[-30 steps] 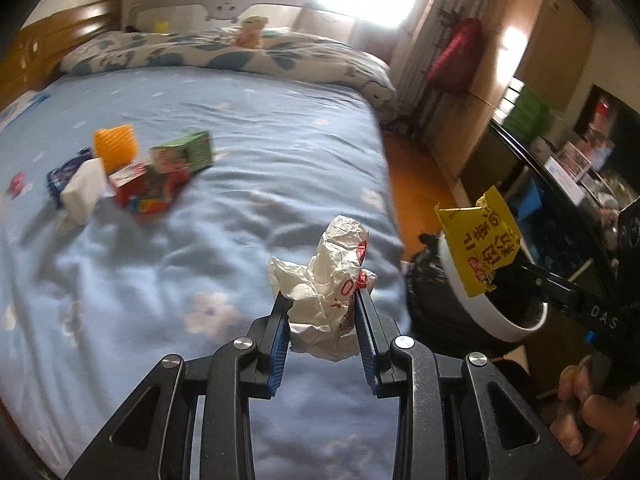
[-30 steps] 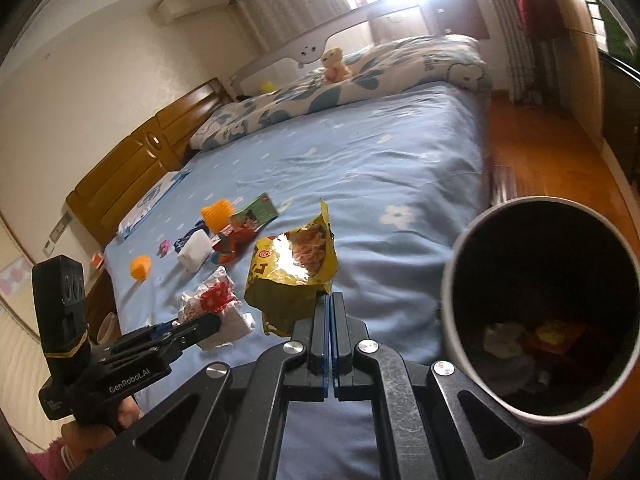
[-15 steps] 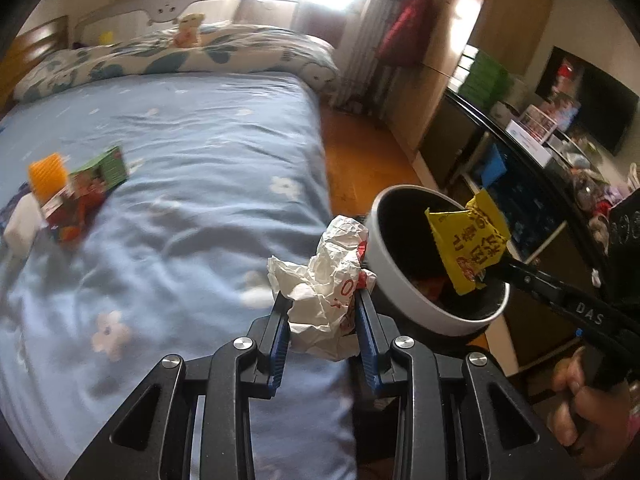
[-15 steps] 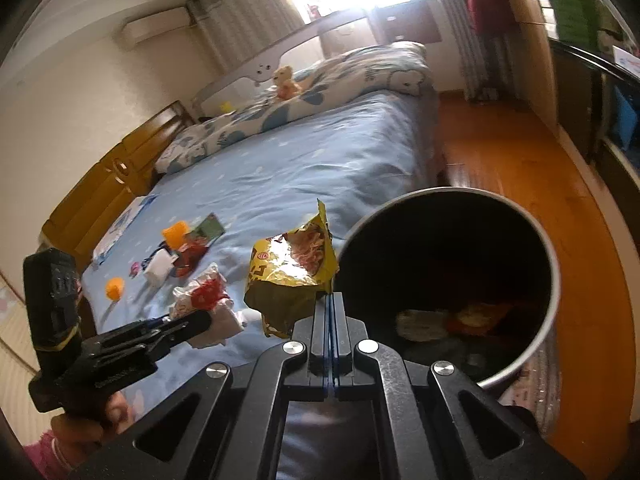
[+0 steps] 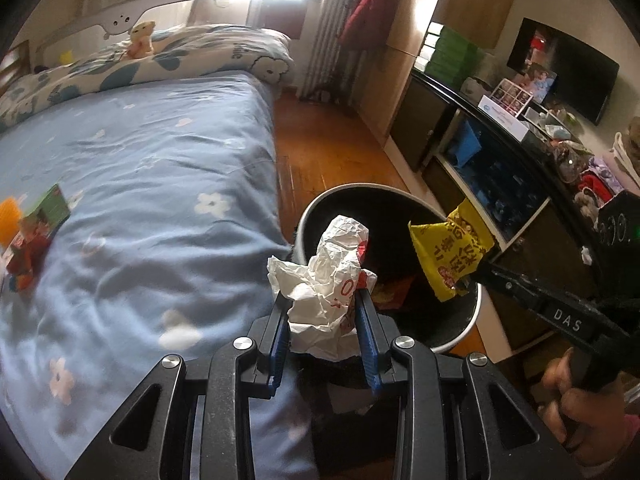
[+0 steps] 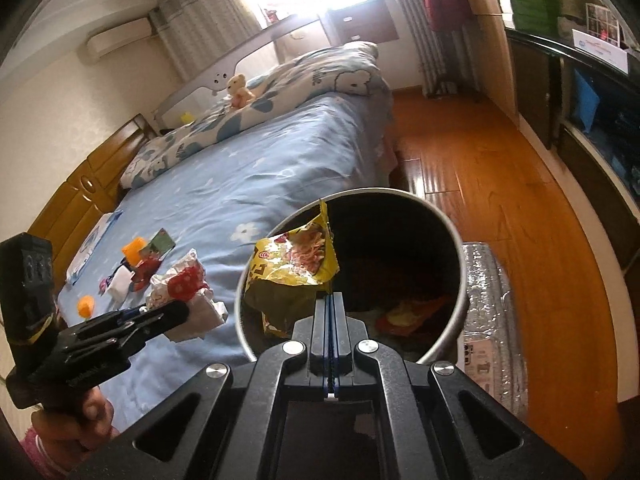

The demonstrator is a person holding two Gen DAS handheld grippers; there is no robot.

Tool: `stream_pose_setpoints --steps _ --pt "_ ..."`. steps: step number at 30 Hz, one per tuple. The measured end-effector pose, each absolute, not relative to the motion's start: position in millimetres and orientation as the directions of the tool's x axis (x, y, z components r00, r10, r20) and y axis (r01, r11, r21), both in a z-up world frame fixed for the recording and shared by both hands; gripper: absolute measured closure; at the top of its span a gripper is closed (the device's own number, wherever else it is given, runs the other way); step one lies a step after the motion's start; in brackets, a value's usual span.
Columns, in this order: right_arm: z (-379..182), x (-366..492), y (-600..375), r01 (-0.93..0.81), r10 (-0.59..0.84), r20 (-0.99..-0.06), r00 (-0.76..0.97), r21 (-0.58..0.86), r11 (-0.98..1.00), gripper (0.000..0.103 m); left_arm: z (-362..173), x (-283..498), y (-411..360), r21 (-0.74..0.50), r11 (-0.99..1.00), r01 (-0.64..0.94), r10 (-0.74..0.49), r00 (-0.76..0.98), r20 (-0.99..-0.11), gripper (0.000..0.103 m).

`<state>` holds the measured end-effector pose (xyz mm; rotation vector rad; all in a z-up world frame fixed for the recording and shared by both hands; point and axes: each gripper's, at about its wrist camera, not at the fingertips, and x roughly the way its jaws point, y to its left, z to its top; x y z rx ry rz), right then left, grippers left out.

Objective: Collect trash
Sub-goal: 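Carry tissue and yellow bag over the bin and open both tools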

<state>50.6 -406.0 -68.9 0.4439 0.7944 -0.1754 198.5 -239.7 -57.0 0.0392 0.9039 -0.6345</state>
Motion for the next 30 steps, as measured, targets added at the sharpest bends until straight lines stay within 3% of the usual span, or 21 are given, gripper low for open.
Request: stream_pose_setpoints --steps 21,22,25,27,29,30 --pt "-81.7 62.2 -426.2 0.334 0.008 -0.768 0.640 0.288 0.897 0.102 -75.8 229.1 -281.5 -0.217 0.803 0.555 -0.485 0.398 -0.779 0.068" --pt "-81.9 63.2 -426.7 0.333 0.009 -0.770 0.638 0.287 0.898 0.098 -76.0 230.4 -282.6 -0.221 0.803 0.553 -0.487 0.396 -0.779 0.066" --pt "-83.1 66.7 -427.5 0.339 0.004 -0.781 0.625 0.276 0.899 0.097 -75.3 232.5 -283.8 -0.230 0.803 0.549 -0.491 0.393 -0.778 0.051" --pt "-83.4 67.4 -428.7 0.341 0.009 -0.783 0.622 0.282 0.897 0.096 -73.6 232.8 -281.4 -0.242 0.801 0.547 -0.502 0.393 -0.771 0.047" --pt "-81.8 67.6 -428.7 0.344 0.007 -0.782 0.623 0.283 0.895 0.089 -72.9 231.5 -278.4 -0.240 0.802 0.547 -0.502 0.399 -0.767 0.046" --pt "-80.2 66.8 -427.7 0.344 0.007 -0.778 0.629 0.285 0.895 0.078 -73.4 231.0 -275.6 -0.238 0.803 0.547 -0.501 0.402 -0.767 0.045"
